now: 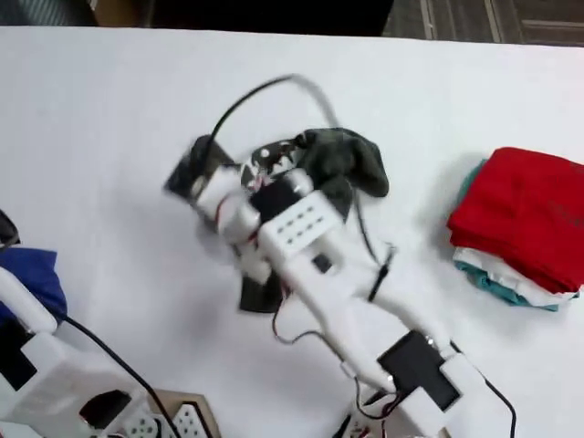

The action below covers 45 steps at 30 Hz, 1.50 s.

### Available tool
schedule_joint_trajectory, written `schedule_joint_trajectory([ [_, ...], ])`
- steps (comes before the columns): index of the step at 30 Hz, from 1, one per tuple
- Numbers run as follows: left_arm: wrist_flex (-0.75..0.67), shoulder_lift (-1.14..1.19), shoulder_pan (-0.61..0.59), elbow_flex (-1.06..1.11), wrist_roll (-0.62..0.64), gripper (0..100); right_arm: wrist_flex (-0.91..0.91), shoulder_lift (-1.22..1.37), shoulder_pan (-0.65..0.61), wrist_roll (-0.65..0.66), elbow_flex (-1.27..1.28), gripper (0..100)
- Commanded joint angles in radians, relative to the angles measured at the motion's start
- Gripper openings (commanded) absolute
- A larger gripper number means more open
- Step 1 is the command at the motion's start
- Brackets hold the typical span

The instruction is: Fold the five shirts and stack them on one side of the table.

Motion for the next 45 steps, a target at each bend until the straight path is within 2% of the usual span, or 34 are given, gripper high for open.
schedule_joint_trajectory([
  [1, -0.014, -0.058, -0.02, -0.008, -0.009, 26, -0.047, -0.067, -0.064, -0.003, 0.123, 23.3],
  [7, -0.014, -0.058, -0.018, -0.005, -0.009, 26, -0.133, -0.061, -0.162, -0.002, 0.299, 23.3],
  [16, -0.014, -0.058, -0.018, -0.004, -0.009, 26, -0.302, -0.058, -0.154, 0.103, 0.445, 23.1],
  [18, -0.012, -0.058, -0.02, -0.004, -0.009, 26, -0.331, -0.058, -0.127, 0.115, 0.45, 19.1],
  [22, -0.009, -0.058, -0.02, -0.004, -0.009, 26, -0.401, -0.058, -0.013, 0.115, 0.45, 2.4],
  [28, -0.008, -0.058, -0.02, -0.004, -0.009, 26, -0.418, -0.058, 0.165, 0.117, 0.422, 2.2],
  [36, -0.008, -0.058, -0.018, -0.002, -0.009, 26, -0.367, -0.068, 0.309, 0.192, 0.25, 2.1],
  [41, -0.014, -0.058, -0.011, 0.025, -0.009, 26, -0.197, -0.07, 0.321, 0.186, -0.035, 2.1],
  [45, -0.014, -0.057, 0.041, 0.116, -0.011, 26, -0.062, -0.068, 0.325, 0.184, -0.331, 2.1],
])
